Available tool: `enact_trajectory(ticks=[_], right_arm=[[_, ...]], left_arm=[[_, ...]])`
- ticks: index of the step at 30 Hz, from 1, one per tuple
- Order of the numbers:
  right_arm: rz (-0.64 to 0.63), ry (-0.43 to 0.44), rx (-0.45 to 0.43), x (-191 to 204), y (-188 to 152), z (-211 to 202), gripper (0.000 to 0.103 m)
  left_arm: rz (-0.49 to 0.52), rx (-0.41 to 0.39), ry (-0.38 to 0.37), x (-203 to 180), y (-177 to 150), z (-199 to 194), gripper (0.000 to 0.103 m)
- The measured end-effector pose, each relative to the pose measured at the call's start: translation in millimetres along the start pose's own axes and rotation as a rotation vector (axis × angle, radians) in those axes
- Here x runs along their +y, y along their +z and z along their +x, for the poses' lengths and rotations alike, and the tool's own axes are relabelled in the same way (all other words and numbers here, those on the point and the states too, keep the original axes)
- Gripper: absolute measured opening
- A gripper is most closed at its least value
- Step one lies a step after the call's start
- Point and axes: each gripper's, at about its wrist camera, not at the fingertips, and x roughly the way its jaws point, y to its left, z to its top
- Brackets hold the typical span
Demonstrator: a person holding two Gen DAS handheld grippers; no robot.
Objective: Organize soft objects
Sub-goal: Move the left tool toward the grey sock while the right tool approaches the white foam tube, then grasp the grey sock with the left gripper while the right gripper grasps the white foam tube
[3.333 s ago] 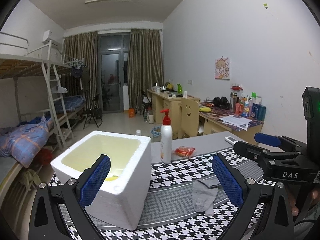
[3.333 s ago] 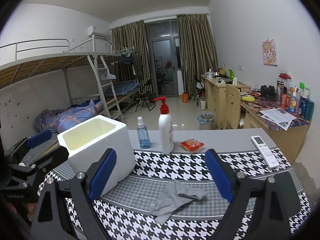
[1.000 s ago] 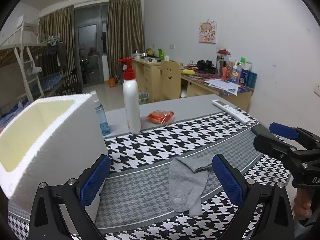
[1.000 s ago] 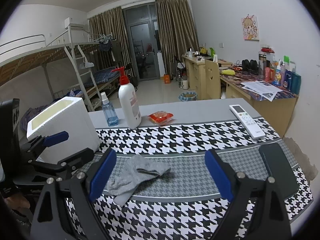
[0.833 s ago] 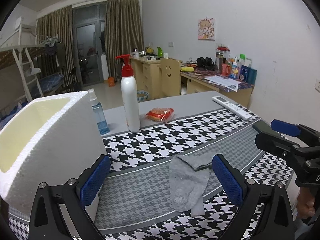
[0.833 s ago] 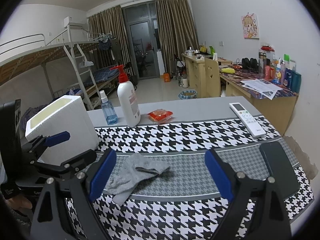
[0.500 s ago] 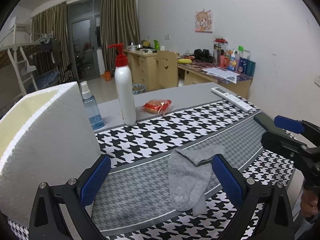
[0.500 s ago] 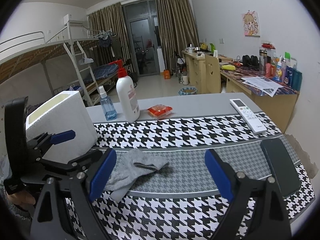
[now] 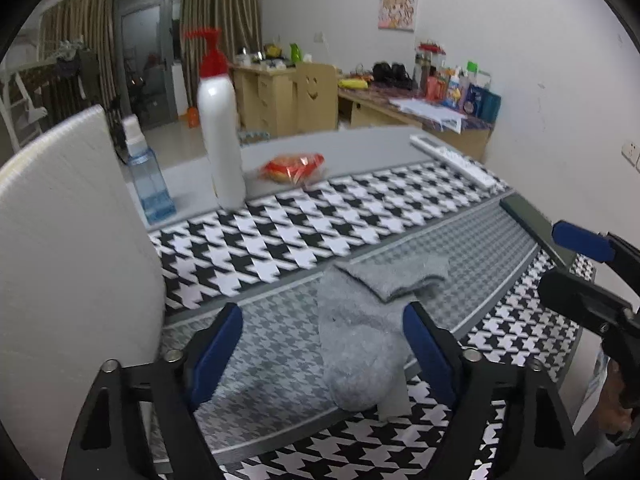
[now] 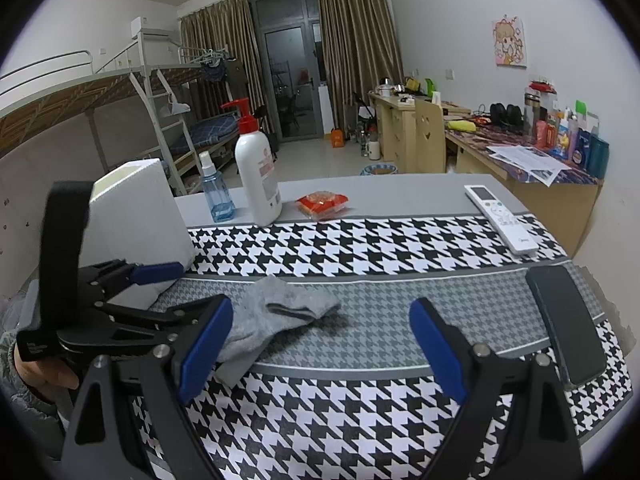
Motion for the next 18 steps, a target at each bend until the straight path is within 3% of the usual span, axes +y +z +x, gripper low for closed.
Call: enact_trajectory(ticks=[7,9,14,18], right_arm=[[-0.002,0.0,0.012,0.0,-1.8,3.4,0.093],[-0.002,0.0,0.011,-0.2,-1.7,3.6,0.093],[-0.001,0.003,0.014,0.2,-1.9,4.2,0.093],[-0.001,0.009,0.026,1.0,-3.1,8.5,0.093]], left_arm=[[-0.008,0.074,-0.061,-1.5,-6.6,17.1,0.069],[-0.018,0.105,-0.1,-1.3,-8.9,23.3,0.06],[-0.021,0.143,-0.106,-3.1,-13.3,33.3,0.039],[-0.021,0.15,-0.126,-5.0,-15.4,36.7,0.039]])
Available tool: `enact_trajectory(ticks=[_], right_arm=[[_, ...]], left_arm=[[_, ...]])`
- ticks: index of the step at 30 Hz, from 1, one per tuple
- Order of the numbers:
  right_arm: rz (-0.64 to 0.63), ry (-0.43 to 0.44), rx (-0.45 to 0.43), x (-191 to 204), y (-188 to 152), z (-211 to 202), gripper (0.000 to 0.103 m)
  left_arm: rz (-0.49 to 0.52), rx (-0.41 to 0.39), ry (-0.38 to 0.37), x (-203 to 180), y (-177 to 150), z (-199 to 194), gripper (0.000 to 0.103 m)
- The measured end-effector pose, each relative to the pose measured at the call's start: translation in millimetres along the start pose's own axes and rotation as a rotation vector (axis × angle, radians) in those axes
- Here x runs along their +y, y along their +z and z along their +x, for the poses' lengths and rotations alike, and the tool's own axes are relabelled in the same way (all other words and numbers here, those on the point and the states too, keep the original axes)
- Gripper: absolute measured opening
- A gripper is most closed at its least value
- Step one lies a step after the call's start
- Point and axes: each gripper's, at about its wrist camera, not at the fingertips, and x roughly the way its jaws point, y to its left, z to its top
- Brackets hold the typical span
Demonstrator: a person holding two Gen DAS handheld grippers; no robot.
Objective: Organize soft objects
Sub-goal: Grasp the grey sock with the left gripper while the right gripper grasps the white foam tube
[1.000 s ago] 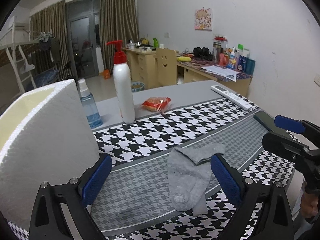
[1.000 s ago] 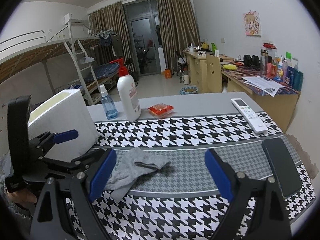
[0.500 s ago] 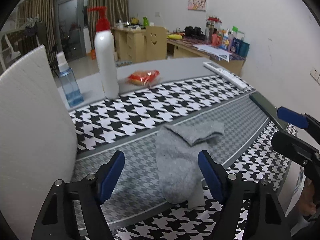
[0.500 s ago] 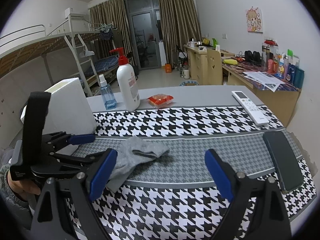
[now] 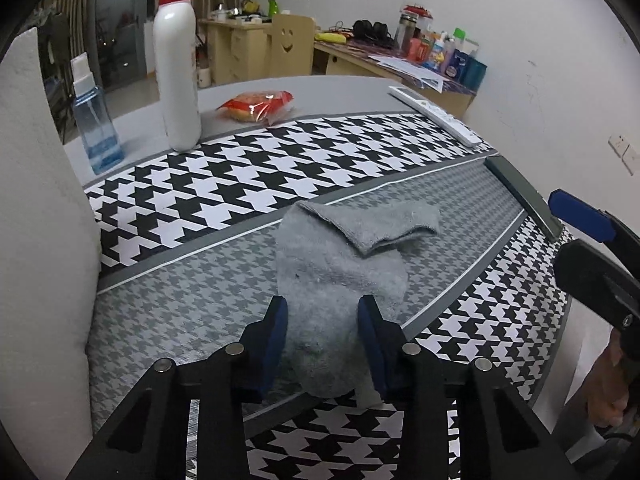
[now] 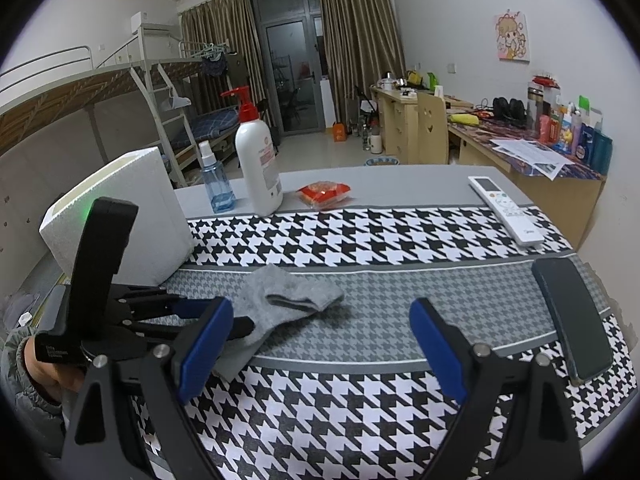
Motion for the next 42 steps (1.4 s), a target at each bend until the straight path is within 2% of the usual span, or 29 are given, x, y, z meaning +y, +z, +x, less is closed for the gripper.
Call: enact_trajectory(ticks=[3,5,7,13,29,32,34,40,42], right_arm=[[-0.002,0.007,0.017,0.2,-2.9,5.1,0.093],[-0.008,0.007,0.032,1.4,-5.8,8.3,0.093],[-0.009,0.012,0.047,1.8,-9.1,11.3,0.093],[-0.039,0.046,0.091,14.6,-18.2,19.4,0.093],[-0.094,0.072,0.18,43.0,-29.7,47.1,0.092],[-0.103,0.074,0.196,47.9,-30.5,52.7,0.083],[-0.107,0.074,0.207,51.3,-31.6,56.1,0.082],[-0.12,0.07,0.246,58.9,-34.0,66.7,0.061],[-0.12,0.076,0.253,60.7,-34.2,68.1,0.061]], left_arm=[[-0.013,0.007,-0.018,2.1,-0.3,3.1,0.031],[-0.016,0.007,-0.032,3.0,0.6,5.0,0.018],[-0.034,0.002,-0.05,5.7,1.1,3.6,0.012],[-0.08,-0.003,-0.092,14.3,0.4,-0.4,0.01],[-0.116,-0.09,-0.057,35.7,-5.0,-27.3,0.01],[-0.122,-0.09,-0.045,38.0,-6.3,-27.5,0.01],[-0.126,-0.092,-0.042,39.1,-7.1,-28.7,0.01],[-0.132,-0.098,-0.037,39.0,-9.5,-30.4,0.01],[-0.132,-0.1,-0.038,38.9,-9.6,-31.1,0.01]])
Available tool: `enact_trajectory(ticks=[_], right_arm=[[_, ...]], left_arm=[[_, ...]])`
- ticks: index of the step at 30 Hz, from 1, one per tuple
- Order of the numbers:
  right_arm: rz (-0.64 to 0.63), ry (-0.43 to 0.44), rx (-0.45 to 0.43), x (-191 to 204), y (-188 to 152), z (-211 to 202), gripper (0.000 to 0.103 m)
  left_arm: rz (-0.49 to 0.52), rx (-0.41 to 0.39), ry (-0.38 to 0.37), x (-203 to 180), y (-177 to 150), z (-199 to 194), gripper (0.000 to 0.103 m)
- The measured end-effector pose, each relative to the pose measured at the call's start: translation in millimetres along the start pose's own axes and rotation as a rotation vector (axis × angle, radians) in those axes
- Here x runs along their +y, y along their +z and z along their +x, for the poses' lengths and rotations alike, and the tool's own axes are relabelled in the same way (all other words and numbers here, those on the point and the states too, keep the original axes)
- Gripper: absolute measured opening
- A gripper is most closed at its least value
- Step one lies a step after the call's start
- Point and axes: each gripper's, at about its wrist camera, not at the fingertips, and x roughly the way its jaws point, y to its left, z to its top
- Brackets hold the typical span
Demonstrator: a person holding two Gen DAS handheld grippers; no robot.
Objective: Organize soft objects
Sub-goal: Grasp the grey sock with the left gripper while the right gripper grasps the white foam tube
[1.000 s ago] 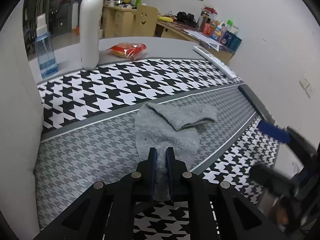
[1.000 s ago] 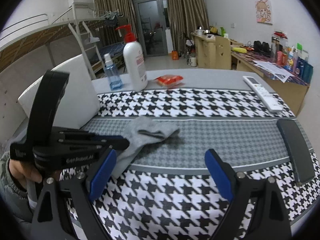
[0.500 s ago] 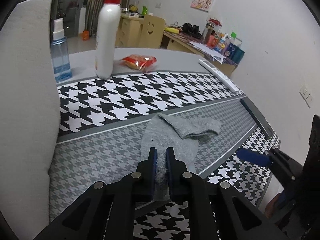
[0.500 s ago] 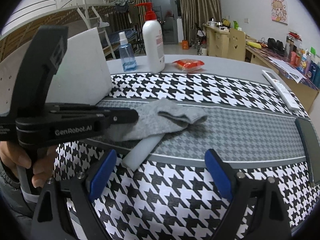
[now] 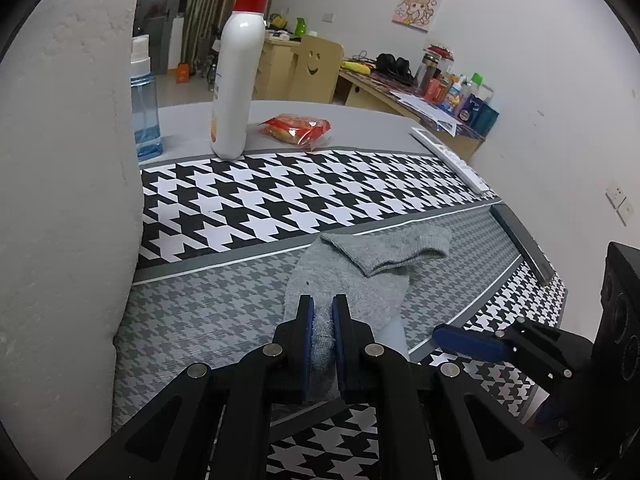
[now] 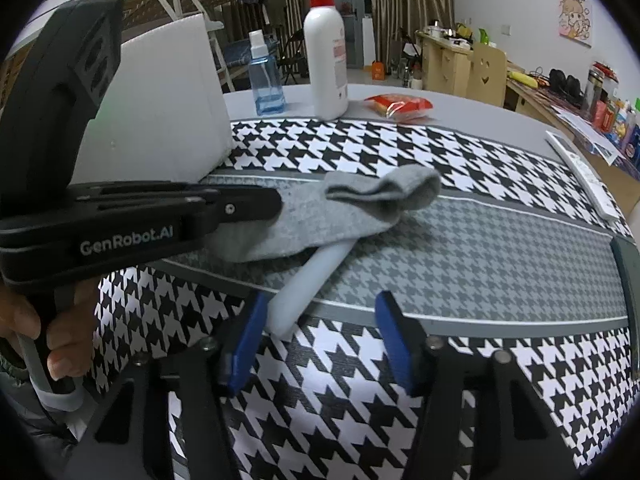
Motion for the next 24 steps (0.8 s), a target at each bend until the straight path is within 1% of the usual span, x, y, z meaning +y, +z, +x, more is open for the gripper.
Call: enact_trajectory(ticks=[1,4,7,8,9,10,11,12,13,14,16,19,24], right_arm=[[-0.002,0.001,0.001,1.4,0.5,0.8,0.06],[-0.01,0.014,0.011,4.3,1.8,3.0,0.05],[-0.011,0.028,0.022,7.4,2.1,5.8,0.048],[-0.011,0.03,0.025,7.9,2.1,6.5,0.044],[-0.012,0.032,0.025,8.2,2.4,7.1,0.043],[-0.014,0.046,0.028,8.6,2.7,7.3,0.038],[-0.013,0.054,0.03,9.6,3.0,7.6,0.031],[-0.013,0.063,0.033,10.6,3.2,7.7,0.028],[-0.015,0.068,0.035,12.9,3.2,7.6,0.021],[-0.015,0.081,0.038,14.3,3.3,7.2,0.017],[-0.019,0.081,0.035,15.9,3.5,4.3,0.011],[-0.021,0.053,0.029,13.6,3.0,-0.8,0.009],[0.009,0.001,0.013,-3.7,-0.2,-18.1,0.009]], left_arm=[[-0.001,-0.003,-0.001,0.3,0.2,-0.9,0.01],[-0.003,-0.011,-0.001,1.5,0.4,-3.4,0.01],[-0.007,-0.016,0.002,2.4,1.2,-4.5,0.01],[-0.006,-0.018,0.002,2.7,1.0,-4.8,0.01],[-0.003,-0.02,0.002,1.9,0.9,-5.4,0.01],[-0.002,-0.022,0.002,2.1,0.9,-6.1,0.01],[-0.003,-0.024,0.002,1.8,1.0,-6.2,0.01],[-0.002,-0.026,0.003,1.7,1.1,-6.8,0.01],[-0.003,-0.028,0.003,2.1,1.2,-7.4,0.01],[-0.003,-0.03,0.002,2.1,1.2,-8.0,0.01],[-0.004,-0.035,0.002,2.4,1.3,-9.1,0.01],[-0.007,-0.04,0.001,3.6,1.5,-9.7,0.01],[-0.014,-0.053,0.02,6.7,0.8,-13.0,0.01]])
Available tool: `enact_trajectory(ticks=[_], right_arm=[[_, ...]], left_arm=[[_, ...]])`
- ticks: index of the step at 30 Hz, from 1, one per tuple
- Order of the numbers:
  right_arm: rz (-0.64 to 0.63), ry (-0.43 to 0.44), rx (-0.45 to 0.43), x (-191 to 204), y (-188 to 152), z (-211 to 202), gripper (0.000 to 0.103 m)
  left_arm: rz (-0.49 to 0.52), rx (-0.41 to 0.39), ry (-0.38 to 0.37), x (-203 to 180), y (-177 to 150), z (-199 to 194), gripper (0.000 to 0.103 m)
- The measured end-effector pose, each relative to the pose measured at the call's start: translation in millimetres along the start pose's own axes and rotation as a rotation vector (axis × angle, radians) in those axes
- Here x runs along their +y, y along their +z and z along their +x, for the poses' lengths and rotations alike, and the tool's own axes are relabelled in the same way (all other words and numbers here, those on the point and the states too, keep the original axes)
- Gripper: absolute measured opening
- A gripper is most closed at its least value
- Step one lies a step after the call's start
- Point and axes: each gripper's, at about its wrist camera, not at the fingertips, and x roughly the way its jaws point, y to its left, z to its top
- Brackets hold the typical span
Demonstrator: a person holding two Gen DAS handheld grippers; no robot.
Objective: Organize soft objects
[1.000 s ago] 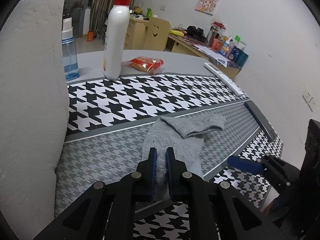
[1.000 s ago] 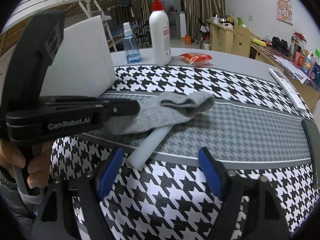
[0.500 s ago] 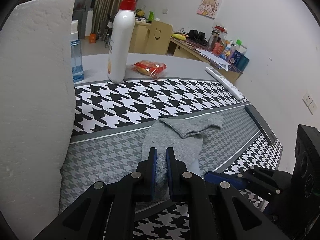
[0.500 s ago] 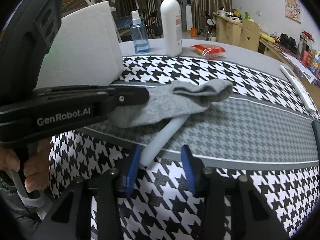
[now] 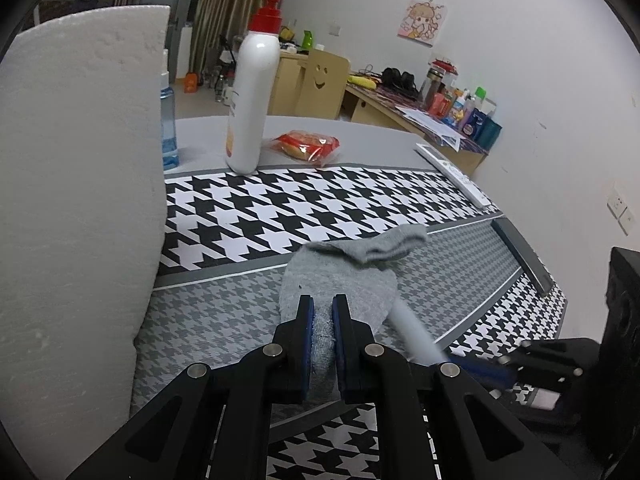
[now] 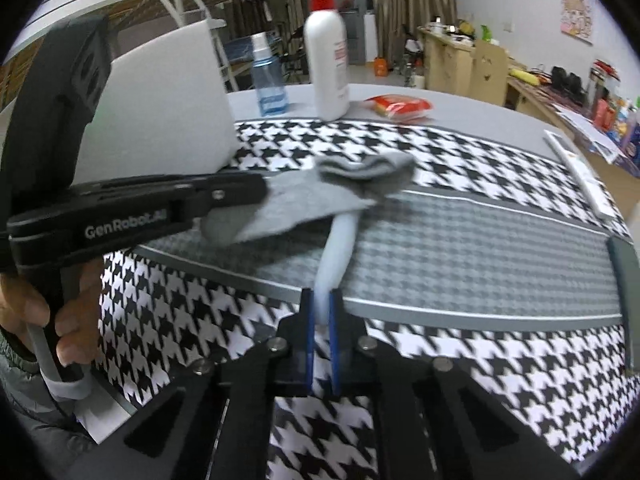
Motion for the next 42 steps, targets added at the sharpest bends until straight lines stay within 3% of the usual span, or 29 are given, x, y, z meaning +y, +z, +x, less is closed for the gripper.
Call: enact_trajectory(ticks=[8,16,18,20,22,26,39,42], right_arm=[[0.062,-0.052,-0.037,-26.0,-10.5,-25.1,0.009],[0.087,-0.076,-0.033,-35.5,-19.9,-32.4,0.009],[0.086,-0.077,-0.028,-34.7,-19.5,-29.2,0.009],[0.085,-0.07,-0.025,-34.2,-19.1,-26.9,0.009],[0.081,-0.065,-0.027,-33.6,-19.3,-25.7,0.009],[0.084,-0.064,-0.022,-34.4,-20.2,-22.6,0.009],[0.1,-0.065,-0.035,-40.0,-20.4,-24.6,0.009],[0.102,-0.065,-0.038,-40.2,-20.4,-25.5,0.009]], left_arm=[[0.04,-0.027,0.066,-9.2,-7.6,-16.9,0.01],[0.082,-0.024,0.18,-12.1,-16.7,-24.1,0.012],[0.091,-0.023,0.179,-12.5,-18.1,-23.6,0.018],[0.096,-0.024,0.17,-13.8,-18.3,-23.1,0.052],[0.097,-0.033,0.167,-16.0,-18.1,-23.0,0.06],[0.124,-0.006,0.176,-22.0,-16.8,-13.5,0.066],[0.151,0.073,0.181,-29.5,-14.3,19.2,0.066],[0.155,0.093,0.165,-31.2,-15.7,24.3,0.061]])
